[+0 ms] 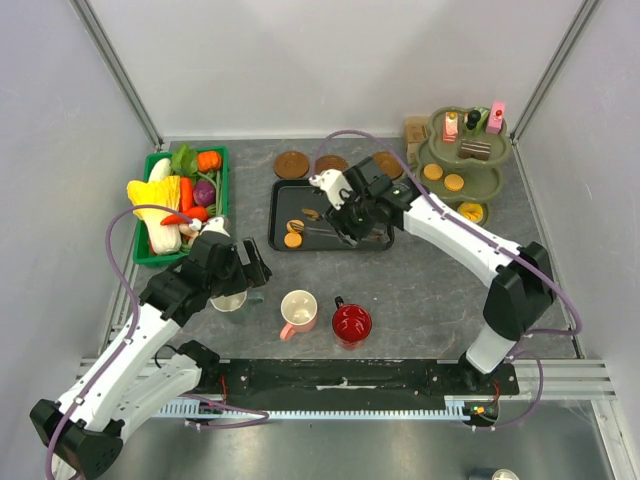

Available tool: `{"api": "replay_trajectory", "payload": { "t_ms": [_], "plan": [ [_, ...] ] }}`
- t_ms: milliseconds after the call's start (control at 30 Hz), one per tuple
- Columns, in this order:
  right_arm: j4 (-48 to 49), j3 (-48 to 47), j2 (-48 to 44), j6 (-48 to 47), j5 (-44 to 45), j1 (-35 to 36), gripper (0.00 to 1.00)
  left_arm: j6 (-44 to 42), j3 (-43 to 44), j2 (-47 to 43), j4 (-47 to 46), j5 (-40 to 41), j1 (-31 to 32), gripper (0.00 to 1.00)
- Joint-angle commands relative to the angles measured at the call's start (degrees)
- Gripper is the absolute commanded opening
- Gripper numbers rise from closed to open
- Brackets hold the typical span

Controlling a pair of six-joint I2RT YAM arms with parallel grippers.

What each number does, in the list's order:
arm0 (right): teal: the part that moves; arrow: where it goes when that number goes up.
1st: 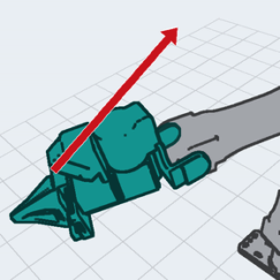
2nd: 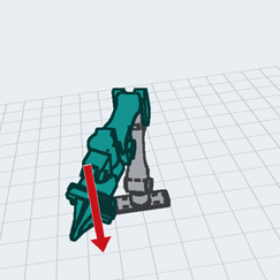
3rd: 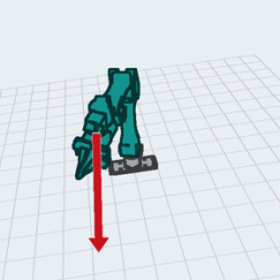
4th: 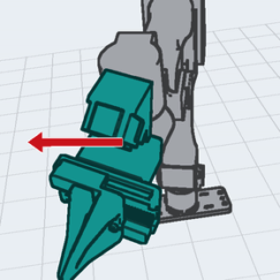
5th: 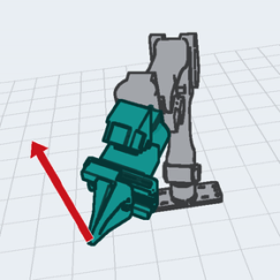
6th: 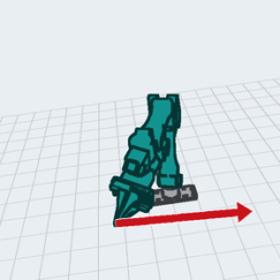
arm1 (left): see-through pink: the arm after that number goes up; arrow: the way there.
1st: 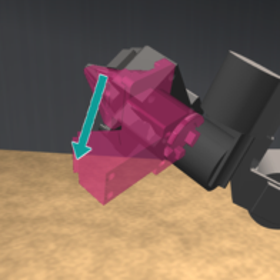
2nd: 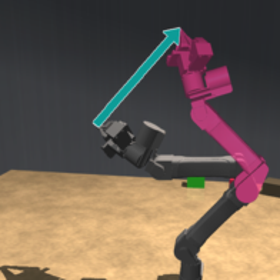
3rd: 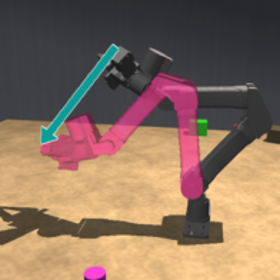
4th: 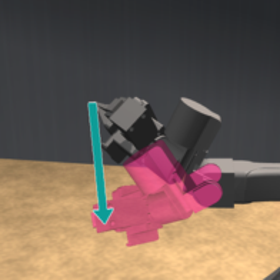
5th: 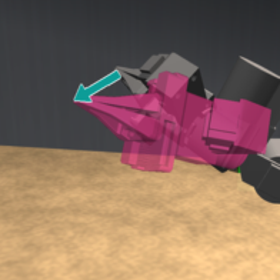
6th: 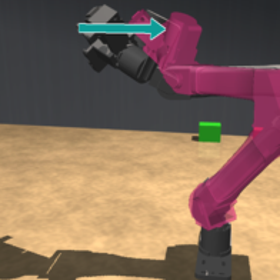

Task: Serve the afternoon tea

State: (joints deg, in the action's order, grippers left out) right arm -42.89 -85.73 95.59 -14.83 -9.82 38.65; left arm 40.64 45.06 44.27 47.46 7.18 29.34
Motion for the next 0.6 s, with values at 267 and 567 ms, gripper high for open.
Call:
{"api": "replay_trajectory", "payload": {
  "t_ms": [267,567],
  "plan": [
    [2.29,-5.67,7.85,5.78,13.51,5.47,0.59,0.75,2.67,-0.33,-1.67,1.26,-0.08,0.99],
    [2.38,-8.13,12.69,5.69,15.01,6.08,0.62,0.05,3.1,1.08,-1.76,2.49,-0.16,0.99]
  ]
}}
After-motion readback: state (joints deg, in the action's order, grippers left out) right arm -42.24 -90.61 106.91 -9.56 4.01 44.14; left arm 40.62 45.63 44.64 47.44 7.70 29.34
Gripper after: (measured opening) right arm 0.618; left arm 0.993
